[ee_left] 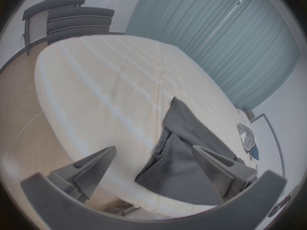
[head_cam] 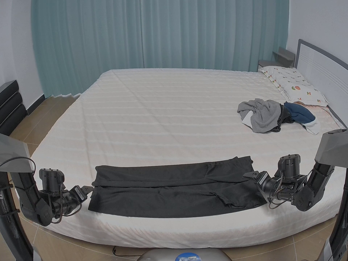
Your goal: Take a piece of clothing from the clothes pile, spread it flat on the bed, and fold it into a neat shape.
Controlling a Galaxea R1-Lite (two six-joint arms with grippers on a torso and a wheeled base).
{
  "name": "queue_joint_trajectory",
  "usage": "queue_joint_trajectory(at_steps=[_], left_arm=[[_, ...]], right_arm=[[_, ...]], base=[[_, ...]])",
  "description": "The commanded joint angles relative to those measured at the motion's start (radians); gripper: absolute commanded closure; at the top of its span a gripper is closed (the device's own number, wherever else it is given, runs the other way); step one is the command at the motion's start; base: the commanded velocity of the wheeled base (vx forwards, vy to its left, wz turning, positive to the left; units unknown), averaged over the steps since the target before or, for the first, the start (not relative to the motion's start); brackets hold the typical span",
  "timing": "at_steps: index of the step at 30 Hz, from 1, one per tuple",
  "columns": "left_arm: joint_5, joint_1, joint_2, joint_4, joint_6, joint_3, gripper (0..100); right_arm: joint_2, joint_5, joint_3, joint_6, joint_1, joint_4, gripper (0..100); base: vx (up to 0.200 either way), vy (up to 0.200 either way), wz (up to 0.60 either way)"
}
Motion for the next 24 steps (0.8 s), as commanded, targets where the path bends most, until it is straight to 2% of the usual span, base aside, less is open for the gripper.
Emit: queue_joint_trajectory(at_steps=[1,3,7,11,13,18,24], left_arm=[[-0.003,0.004,-0.03,-0.002,-0.013,-0.059,0],[-0.009,-0.003,-0.024,0.013,-0.039,-0.133,0],[-0.05,-0.004,-0.017,0.045,-0.03,-0.24,0],[-0.185,-0.007,-0.012,0.171,0.027,-0.308,0],[-0.212,-0.009,0.01,0.203,0.047,-0.346,0],[-0.207,-0.015,0.117,0.205,0.079,-0.401,0],[-0.179,-0.018,0.16,0.203,0.101,-0.403,0]], right_arm=[[-0.001,0.012,-0.001,0.003,-0.032,-0.009,0],[-0.009,0.052,0.013,0.001,-0.055,-0.023,0],[-0.011,0.064,0.022,0.001,-0.049,-0.023,0],[-0.011,0.064,0.022,0.001,-0.051,-0.023,0],[-0.011,0.064,0.022,0.001,-0.054,-0.023,0],[-0.011,0.066,0.021,0.034,-0.045,-0.023,0],[-0.053,0.066,0.021,0.035,-0.034,-0.01,0]], base=[[0.0,0.0,0.0],[0.0,0.0,0.0],[0.0,0.0,0.0],[0.0,0.0,0.0],[0.0,0.0,0.0],[0.0,0.0,0.0],[0.0,0.0,0.0]])
